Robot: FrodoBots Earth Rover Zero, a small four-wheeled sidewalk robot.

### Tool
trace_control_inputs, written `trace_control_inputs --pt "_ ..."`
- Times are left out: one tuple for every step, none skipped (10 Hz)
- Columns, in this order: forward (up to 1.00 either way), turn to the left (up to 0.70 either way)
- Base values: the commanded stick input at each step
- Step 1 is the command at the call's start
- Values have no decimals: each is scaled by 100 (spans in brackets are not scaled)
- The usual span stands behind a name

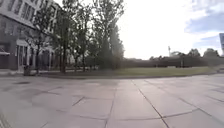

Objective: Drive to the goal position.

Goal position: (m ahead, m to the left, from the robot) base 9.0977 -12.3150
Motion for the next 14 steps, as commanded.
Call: trace_control_inputs --pt "70 0" --pt "70 0" --pt "70 0" --pt "70 0" --pt "70 0" --pt "70 0" --pt "70 0" --pt "70 0" --pt "70 0" --pt "70 0" --pt "70 0" --pt "70 0" --pt "70 0" --pt "70 0"
